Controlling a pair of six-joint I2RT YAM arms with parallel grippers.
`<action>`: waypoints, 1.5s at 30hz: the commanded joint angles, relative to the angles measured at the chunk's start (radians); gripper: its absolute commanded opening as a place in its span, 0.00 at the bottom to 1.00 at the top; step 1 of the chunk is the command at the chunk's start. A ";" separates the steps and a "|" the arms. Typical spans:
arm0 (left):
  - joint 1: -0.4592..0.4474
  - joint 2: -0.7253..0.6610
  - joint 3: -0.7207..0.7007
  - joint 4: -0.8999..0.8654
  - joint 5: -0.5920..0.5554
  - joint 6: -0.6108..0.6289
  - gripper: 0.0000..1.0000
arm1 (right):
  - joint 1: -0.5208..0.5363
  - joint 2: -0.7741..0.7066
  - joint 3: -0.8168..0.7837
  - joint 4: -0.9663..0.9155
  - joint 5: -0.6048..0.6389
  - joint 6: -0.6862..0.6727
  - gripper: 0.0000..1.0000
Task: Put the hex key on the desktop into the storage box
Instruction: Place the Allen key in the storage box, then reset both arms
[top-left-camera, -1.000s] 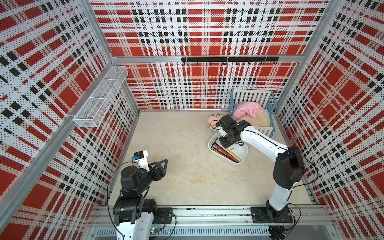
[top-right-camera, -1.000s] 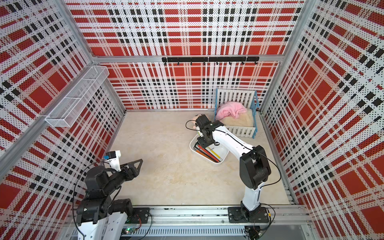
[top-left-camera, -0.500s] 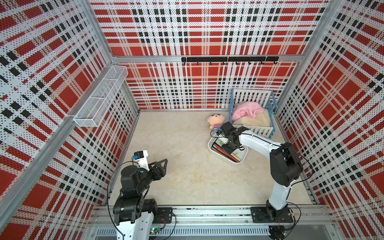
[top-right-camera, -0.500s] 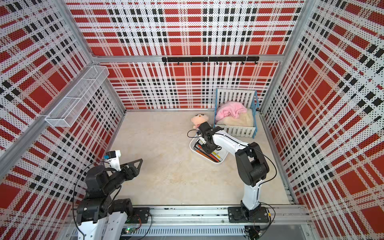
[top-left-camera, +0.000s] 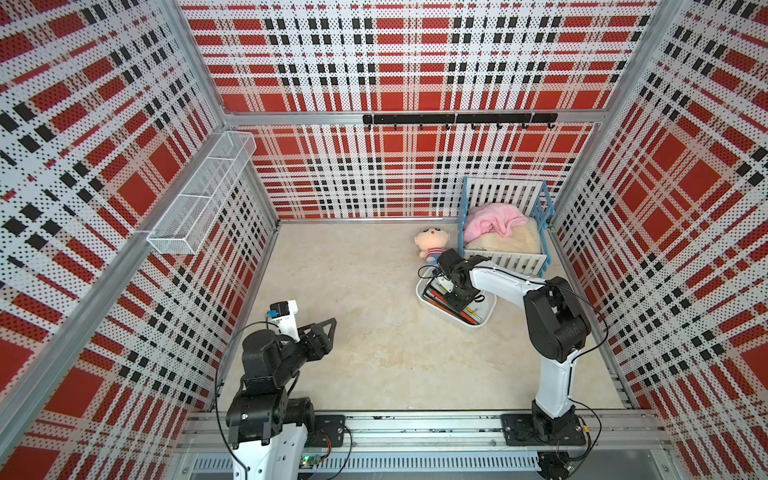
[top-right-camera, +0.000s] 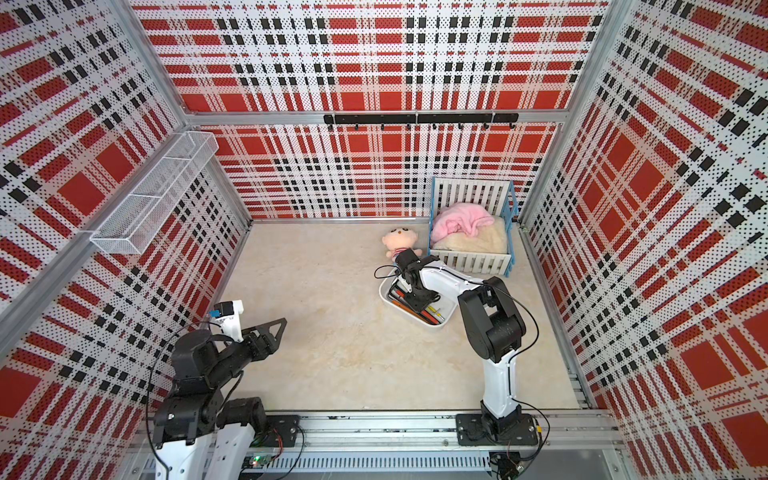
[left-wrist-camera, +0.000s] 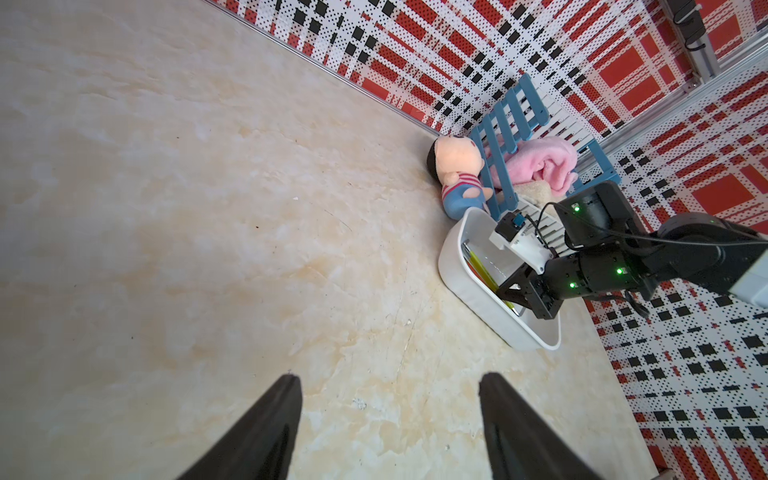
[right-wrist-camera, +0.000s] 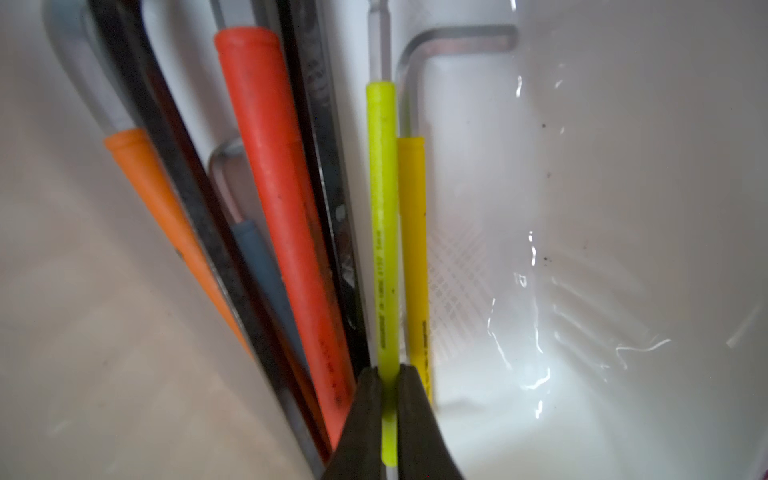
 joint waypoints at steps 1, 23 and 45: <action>-0.020 -0.005 -0.014 0.023 0.039 0.019 0.72 | -0.007 0.024 0.021 -0.015 0.012 0.031 0.00; -0.072 0.004 -0.017 0.027 0.032 0.019 0.70 | -0.007 -0.104 0.040 -0.006 0.001 0.092 0.36; -0.150 0.469 0.216 0.356 -0.268 -0.190 0.99 | -0.356 -0.757 -0.183 0.316 0.088 0.637 1.00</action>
